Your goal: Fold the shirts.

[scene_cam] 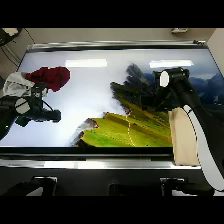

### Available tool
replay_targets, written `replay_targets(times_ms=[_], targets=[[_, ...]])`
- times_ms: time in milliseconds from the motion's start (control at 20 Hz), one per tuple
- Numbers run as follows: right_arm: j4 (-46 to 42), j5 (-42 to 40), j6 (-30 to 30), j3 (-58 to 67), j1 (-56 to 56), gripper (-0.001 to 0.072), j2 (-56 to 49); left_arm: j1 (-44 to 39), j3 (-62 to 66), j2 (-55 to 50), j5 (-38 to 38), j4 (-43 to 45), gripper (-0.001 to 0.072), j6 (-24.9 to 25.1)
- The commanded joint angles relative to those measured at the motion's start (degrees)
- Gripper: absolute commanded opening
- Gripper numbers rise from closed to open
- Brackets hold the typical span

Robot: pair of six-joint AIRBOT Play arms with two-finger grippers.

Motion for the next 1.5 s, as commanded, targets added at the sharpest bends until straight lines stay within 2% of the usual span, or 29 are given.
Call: replay_targets(times_ms=[0,800,1000,1200,1300,1350,1400,1450], targets=[[0.02,0.02,0.0,0.07,0.04,0.0649,-0.04,0.02,-0.02,0.02,0.02,0.0,0.058,0.0],[0.04,-0.02,0.11,0.07,0.04,0.0649,-0.04,0.0,-0.02,0.02,0.48,-0.09,0.058,-0.37],[0.39,-3.82,1.25,0.04,0.04,0.065,-0.07,-0.22,-0.02,0.02,7.67,-0.7,0.058,-2.12],[0.24,-10.32,-0.72,0.04,0.04,0.0652,-0.07,-0.22,-0.02,0.02,16.15,-4.28,0.058,-2.1],[0.42,-11.61,-0.7,0.04,0.04,0.0651,-0.07,0.42,0.44,-0.09,23.76,-1.88,0.0621,-1.49],[0.42,-11.61,-0.7,0.04,0.04,0.0651,-0.07,2.29,2.82,-0.96,23.28,2.49,0.0621,-2.36],[0.46,-11.5,-0.72,0.04,0.04,0.0651,-0.07,6.54,7.41,-3.17,17.86,6.38,0.0629,-4.81],[0.46,-10.93,-0.72,0.04,0.04,0.0651,-0.07,12.02,12.33,-6.03,11.82,7.15,0.0694,-5.07]])
